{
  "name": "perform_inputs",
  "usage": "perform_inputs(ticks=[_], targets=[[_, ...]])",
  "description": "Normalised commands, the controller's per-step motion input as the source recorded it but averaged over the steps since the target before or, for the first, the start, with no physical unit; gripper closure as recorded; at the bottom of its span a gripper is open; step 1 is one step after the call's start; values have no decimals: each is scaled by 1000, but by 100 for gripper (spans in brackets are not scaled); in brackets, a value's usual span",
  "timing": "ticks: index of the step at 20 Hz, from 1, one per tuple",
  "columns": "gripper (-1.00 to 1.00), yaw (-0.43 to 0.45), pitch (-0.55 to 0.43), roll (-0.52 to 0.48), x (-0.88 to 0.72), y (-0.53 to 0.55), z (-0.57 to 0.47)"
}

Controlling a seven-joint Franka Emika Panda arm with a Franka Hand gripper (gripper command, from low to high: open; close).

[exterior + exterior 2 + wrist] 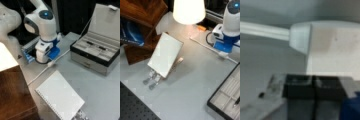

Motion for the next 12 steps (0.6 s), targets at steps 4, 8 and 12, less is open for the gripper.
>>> perform_inputs(ticks=[4, 8, 12], targets=[[100, 2, -414, -18, -579, -39, -351], [100, -17, -450, -18, -581, -106, -387], [100, -23, -465, -22, -576, -191, -388]])
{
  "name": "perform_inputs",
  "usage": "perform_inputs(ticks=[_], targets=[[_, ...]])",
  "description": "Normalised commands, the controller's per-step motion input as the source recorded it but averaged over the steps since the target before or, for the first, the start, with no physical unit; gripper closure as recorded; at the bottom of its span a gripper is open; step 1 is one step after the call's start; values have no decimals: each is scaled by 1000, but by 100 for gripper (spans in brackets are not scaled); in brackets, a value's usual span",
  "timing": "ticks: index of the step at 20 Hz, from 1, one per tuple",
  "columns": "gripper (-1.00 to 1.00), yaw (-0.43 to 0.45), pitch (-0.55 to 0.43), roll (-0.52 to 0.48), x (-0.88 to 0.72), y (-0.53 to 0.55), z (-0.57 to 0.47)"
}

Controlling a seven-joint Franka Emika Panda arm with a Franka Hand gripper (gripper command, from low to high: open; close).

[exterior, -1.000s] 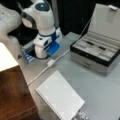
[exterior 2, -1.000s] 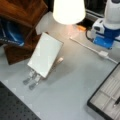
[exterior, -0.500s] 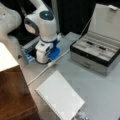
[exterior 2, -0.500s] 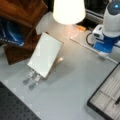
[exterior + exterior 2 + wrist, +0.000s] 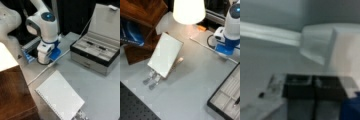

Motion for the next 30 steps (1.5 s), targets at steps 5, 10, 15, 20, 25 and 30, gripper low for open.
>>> perform_inputs(ticks=[5, 10, 15, 20, 25, 30], targets=[[100, -12, -470, -20, -582, -224, -363], [100, -17, -460, -17, -616, -187, -348], [100, -26, -427, -17, -615, -167, -271], [100, -36, -369, -27, -569, -175, -108], [100, -43, -283, -27, -471, -150, 29], [100, -45, -208, -44, -276, -195, 46]])
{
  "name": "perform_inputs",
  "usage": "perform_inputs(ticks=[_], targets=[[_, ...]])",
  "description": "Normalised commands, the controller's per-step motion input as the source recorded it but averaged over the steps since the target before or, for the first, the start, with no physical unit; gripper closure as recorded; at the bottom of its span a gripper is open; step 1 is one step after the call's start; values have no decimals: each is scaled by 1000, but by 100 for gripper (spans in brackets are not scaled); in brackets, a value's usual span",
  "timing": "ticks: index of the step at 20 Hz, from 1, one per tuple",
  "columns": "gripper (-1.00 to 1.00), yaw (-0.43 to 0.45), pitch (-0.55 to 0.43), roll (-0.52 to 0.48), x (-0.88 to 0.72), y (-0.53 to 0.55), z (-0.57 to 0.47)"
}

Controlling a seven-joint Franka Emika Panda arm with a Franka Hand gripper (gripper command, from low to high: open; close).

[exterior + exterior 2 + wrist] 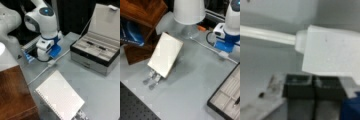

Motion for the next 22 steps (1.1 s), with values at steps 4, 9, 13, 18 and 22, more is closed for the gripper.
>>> perform_inputs(ticks=[4, 9, 13, 18, 22], targets=[[100, -37, -121, -56, -120, -238, 75], [100, 6, -7, -70, -60, -186, 196], [100, 60, 59, -60, 37, -131, 238], [100, 64, 85, -22, 139, -99, 297], [100, 48, 119, 0, 164, -45, 265]])
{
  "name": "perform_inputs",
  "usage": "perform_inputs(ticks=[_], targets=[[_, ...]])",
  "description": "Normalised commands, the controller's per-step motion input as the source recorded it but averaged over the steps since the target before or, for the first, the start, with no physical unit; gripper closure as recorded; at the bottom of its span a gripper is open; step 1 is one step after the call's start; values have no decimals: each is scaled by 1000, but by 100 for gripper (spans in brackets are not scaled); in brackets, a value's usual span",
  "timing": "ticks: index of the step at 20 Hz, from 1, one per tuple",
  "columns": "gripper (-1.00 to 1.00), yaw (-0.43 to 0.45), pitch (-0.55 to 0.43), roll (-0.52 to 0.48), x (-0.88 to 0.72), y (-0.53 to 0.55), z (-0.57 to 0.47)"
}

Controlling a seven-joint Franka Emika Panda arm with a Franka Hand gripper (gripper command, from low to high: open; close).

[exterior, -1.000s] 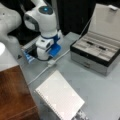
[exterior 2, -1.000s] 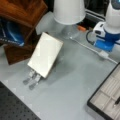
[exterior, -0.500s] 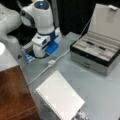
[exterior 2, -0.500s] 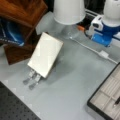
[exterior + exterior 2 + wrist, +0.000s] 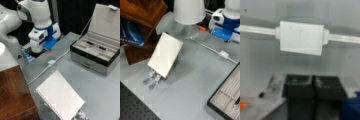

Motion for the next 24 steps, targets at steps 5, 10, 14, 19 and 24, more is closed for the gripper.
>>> perform_inputs(ticks=[5, 10, 14, 19, 24], targets=[[100, 39, 185, -2, 146, -44, 283], [-100, 41, 171, 18, 154, -72, 279], [-100, 47, 182, 9, 154, -102, 280], [-100, 48, 191, -39, 146, -113, 272], [-100, 45, 205, -113, 169, -66, 232]])
